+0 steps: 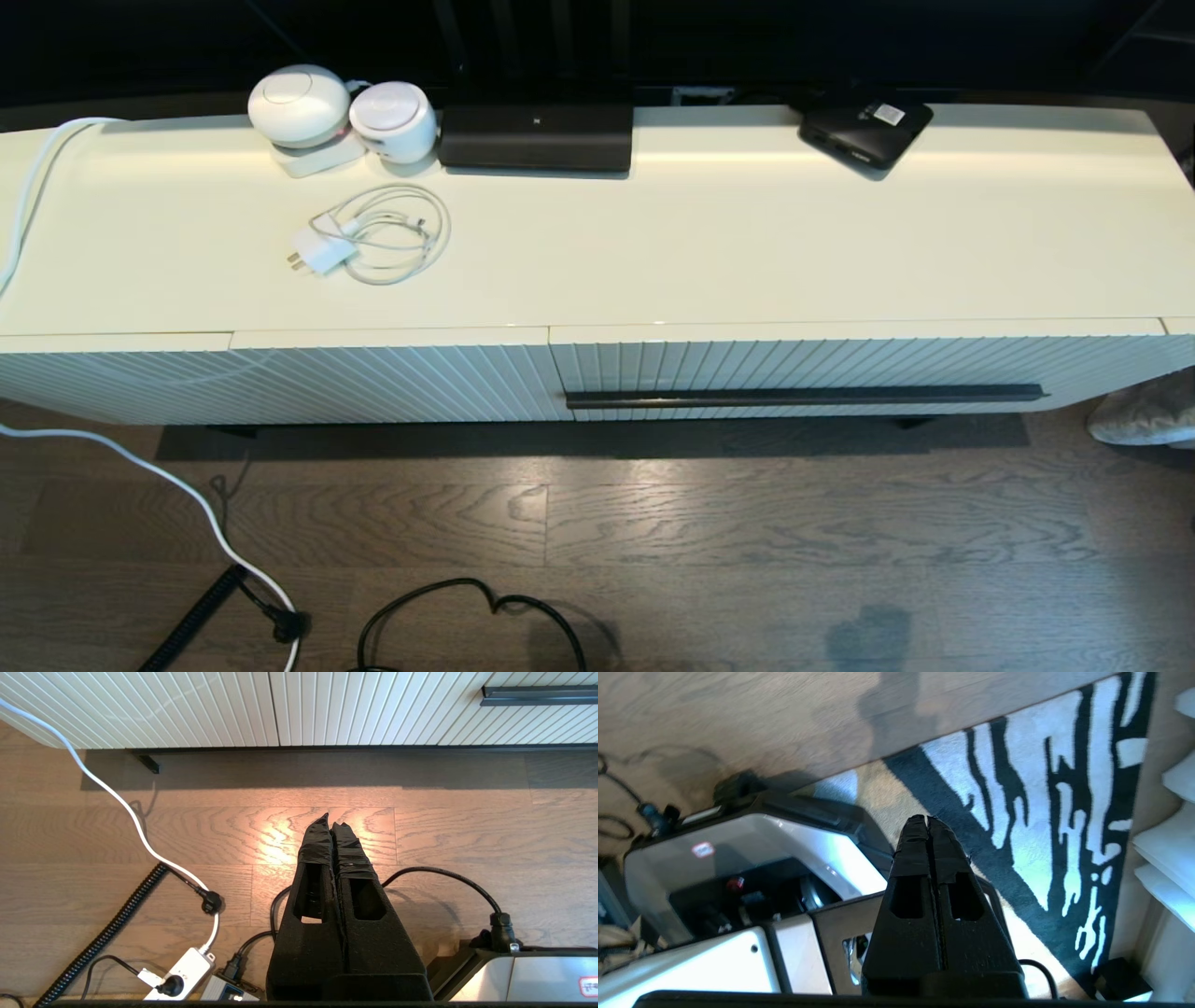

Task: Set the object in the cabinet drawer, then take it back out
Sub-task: Open the drawer

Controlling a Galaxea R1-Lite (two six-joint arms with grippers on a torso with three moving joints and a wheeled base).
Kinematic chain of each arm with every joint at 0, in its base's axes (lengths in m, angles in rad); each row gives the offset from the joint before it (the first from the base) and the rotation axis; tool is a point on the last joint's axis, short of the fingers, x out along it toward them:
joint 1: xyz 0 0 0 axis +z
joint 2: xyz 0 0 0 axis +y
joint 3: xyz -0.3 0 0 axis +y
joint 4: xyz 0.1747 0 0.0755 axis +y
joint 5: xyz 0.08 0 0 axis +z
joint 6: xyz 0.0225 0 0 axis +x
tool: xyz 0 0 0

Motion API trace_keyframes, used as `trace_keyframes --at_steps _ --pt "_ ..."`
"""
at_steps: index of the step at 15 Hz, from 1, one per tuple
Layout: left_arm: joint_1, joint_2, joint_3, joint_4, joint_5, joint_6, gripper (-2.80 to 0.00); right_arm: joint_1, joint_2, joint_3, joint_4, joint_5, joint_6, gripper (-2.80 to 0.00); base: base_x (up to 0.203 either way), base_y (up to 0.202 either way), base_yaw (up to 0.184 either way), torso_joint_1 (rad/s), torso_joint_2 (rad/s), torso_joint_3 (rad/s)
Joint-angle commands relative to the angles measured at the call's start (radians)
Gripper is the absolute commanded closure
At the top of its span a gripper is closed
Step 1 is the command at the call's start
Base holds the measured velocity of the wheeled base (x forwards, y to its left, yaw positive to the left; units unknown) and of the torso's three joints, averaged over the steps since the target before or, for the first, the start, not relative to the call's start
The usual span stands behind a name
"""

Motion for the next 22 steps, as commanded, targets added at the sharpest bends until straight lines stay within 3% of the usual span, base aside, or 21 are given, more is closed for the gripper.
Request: trace_keyframes --at_steps 1,3,8,11,14,16,21,22 --pt "0.001 0.0 0.001 0.0 0.0 0.0 0.0 -0.018 0.025 -0.014 0.003 -0.014 -0.003 0.0 0.0 0.0 0.0 0.0 0.0 0.0" --pt "0.001 0.0 0.0 0.0 0.0 0.0 0.0 -0.006 0.046 -0.011 -0.067 -0.025 -0.059 0.0 0.0 0.0 0.0 0.0 0.0 0.0" --pt "-0.001 0.0 0.0 0.0 0.0 0.0 0.0 -0.001 0.228 0.006 -0.526 0.006 -0.577 0.0 0.0 0.0 0.0 0.0 0.0 0.0" --pt "0.001 0.0 0.0 0.0 0.0 0.0 0.0 0.0 0.318 0.017 -0.724 0.146 -0.843 0.0 0.0 0.0 0.0 0.0 0.0 0.0" --pt "-0.001 0.0 0.0 0.0 0.0 0.0 0.0 0.007 0.387 0.022 -0.755 0.278 -1.151 0.0 0.0 0.0 0.0 0.0 0.0 0.0" --pt "0.001 0.0 0.0 0.0 0.0 0.0 0.0 0.017 0.468 0.027 -0.763 0.318 -1.253 0.0 0.0 0.0 0.0 0.0 0.0 0.0" --pt "-0.001 0.0 0.0 0.0 0.0 0.0 0.0 0.076 0.71 -0.006 -0.912 0.347 -1.323 0.0 0.0 0.0 0.0 0.0 0.0 0.0" --pt "-0.001 0.0 0.0 0.0 0.0 0.0 0.0 0.086 0.735 -0.014 -0.927 0.362 -1.342 -2.8 0.0 0.0 0.0 0.0 0.0 0.0"
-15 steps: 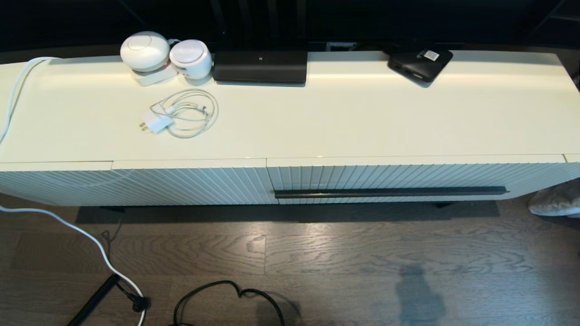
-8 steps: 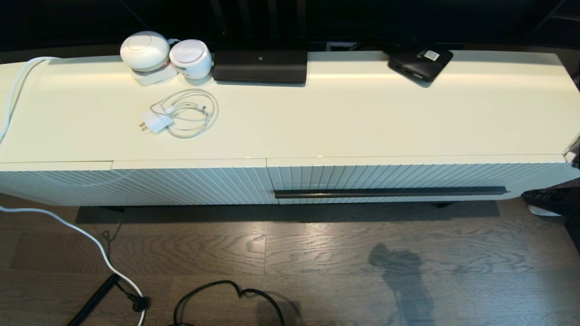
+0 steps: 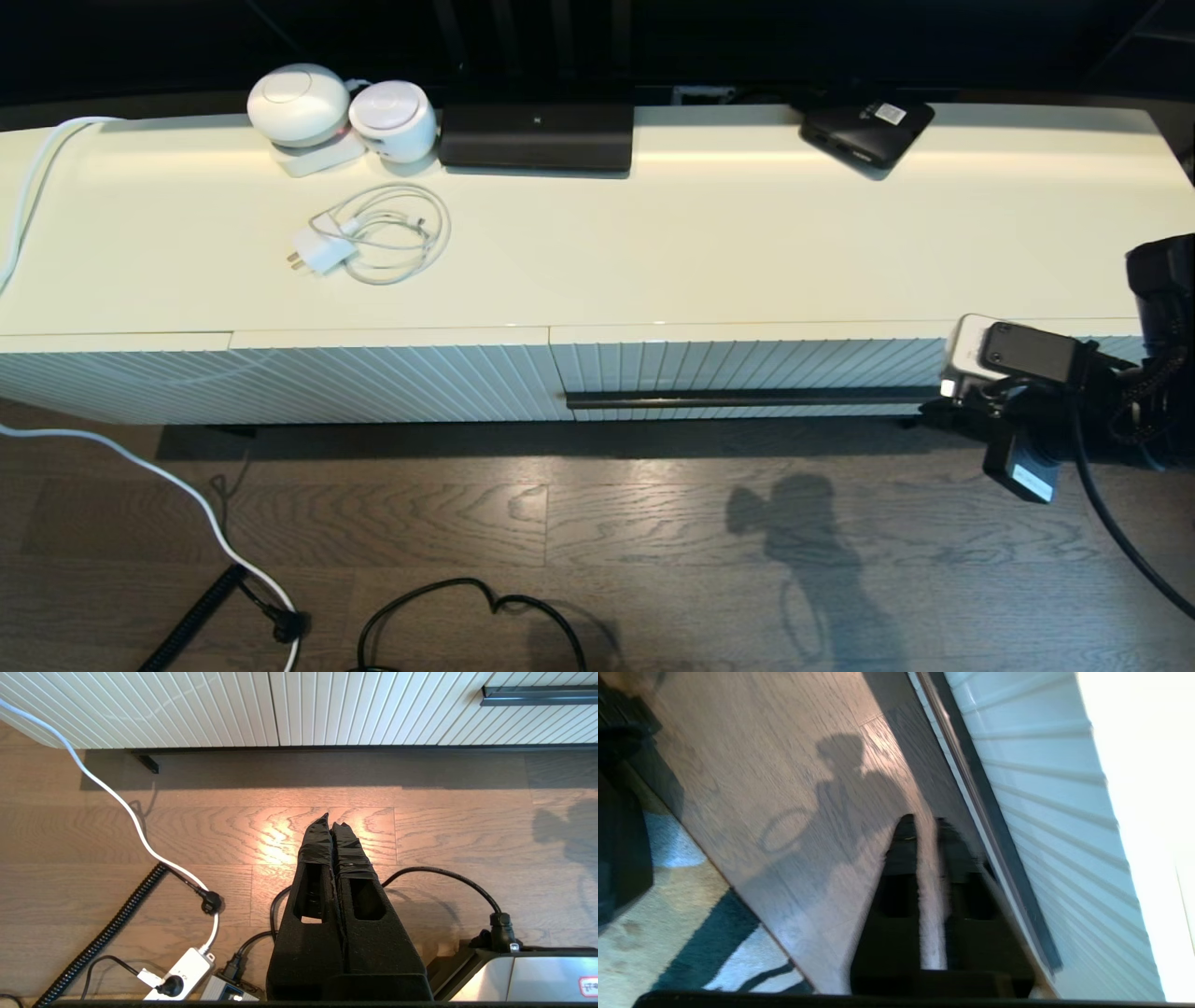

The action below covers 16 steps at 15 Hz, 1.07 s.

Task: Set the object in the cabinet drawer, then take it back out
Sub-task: Open the drawer

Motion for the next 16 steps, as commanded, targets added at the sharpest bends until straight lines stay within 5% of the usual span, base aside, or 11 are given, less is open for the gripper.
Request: trace_keyframes --at_steps 1,16 --pt "0.0 0.0 0.0 0.0 0.0 0.0 0.0 0.013 0.084 -0.007 -0.011 0.008 -0.031 -2.8 0.0 0.0 0.0 0.0 0.0 0.0" --pt "0.0 0.0 0.0 0.0 0.0 0.0 0.0 -0.032 0.239 0.042 -0.23 0.024 -0.415 -2.8 0.0 0.0 0.0 0.0 0.0 0.0"
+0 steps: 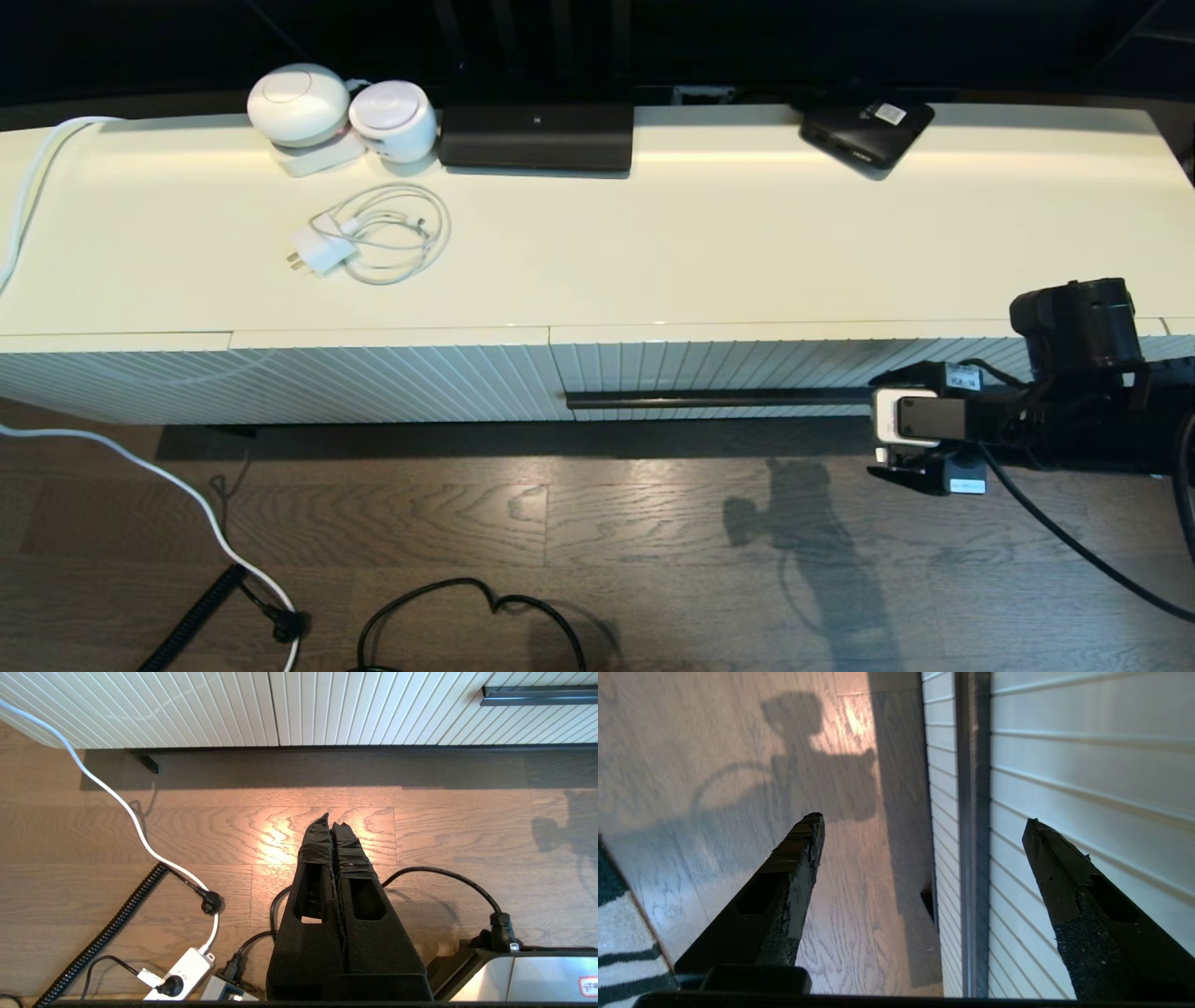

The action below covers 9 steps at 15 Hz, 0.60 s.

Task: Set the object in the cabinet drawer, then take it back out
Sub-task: Open the drawer

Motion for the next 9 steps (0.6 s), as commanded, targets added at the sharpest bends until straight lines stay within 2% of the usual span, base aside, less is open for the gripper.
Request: trace_keyframes --at_steps 1,9 --pt "0.001 0.0 0.0 0.0 0.0 0.0 0.0 -0.002 0.029 0.002 0.001 0.002 -0.01 -2.8 0.0 0.0 0.0 0.0 0.0 0.0" --pt "0.001 0.0 0.0 0.0 0.0 0.0 0.0 0.012 0.147 0.009 -0.073 -0.003 -0.014 -2.8 0.0 0.0 0.0 0.0 0.0 0.0"
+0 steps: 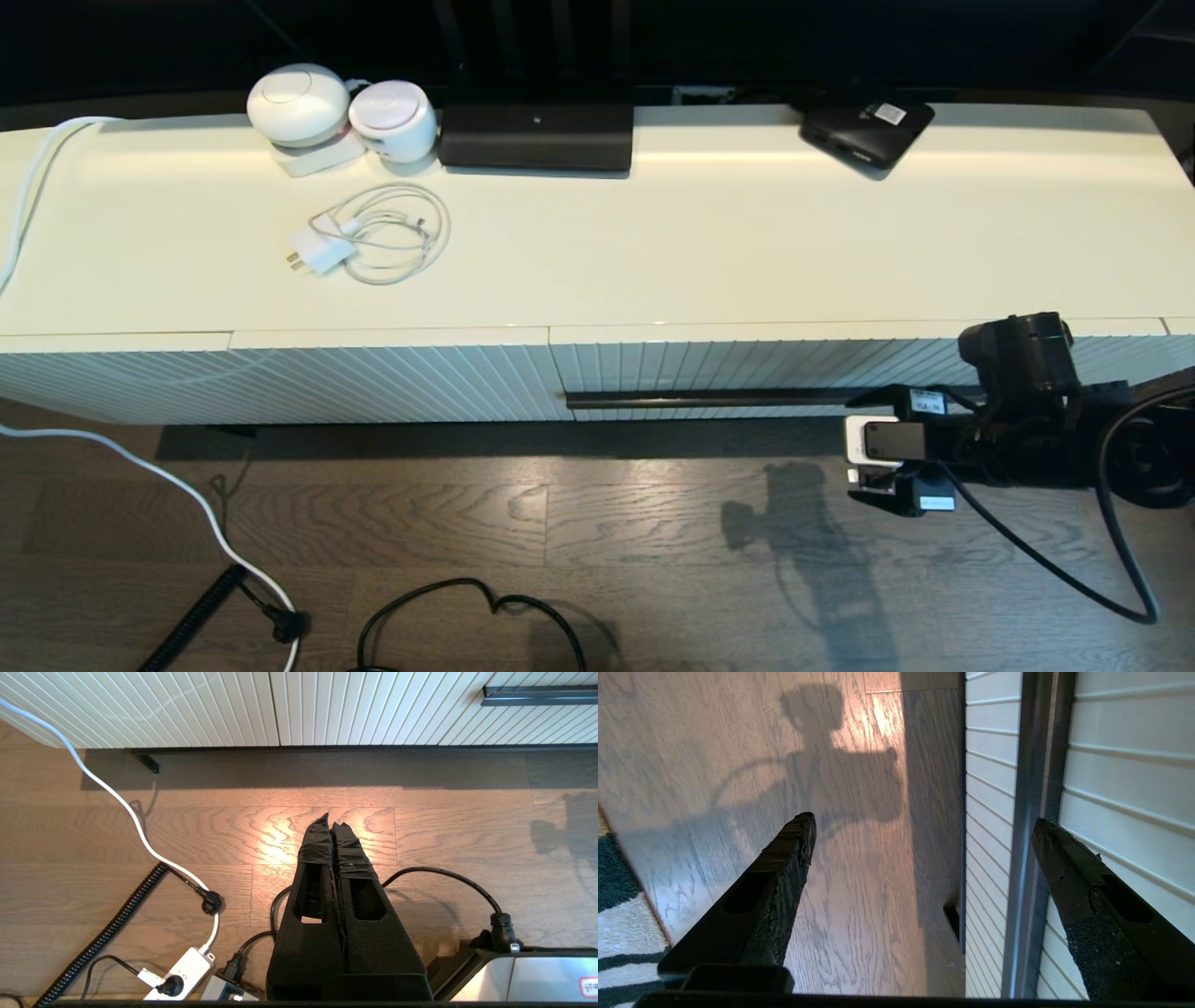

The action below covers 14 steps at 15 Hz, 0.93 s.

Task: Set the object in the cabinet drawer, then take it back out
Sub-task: Open the drawer

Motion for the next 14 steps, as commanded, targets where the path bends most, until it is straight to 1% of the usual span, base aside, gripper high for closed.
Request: trace_keyframes --at_steps 1,6,14 --pt "0.0 0.0 0.0 0.0 0.0 0.0 0.0 0.001 0.042 -0.01 -0.004 0.001 -0.008 -2.8 0.0 0.0 0.0 0.0 0.0 0.0" --pt "-0.001 0.0 0.0 0.0 0.0 0.0 0.0 -0.005 0.096 -0.048 -0.037 0.001 -0.009 -2.8 0.0 0.0 0.0 0.0 0.0 0.0" --pt "-0.001 0.0 0.0 0.0 0.0 0.0 0.0 -0.018 0.053 -0.075 -0.038 0.006 -0.007 -2.8 0.0 0.0 0.0 0.0 0.0 0.0"
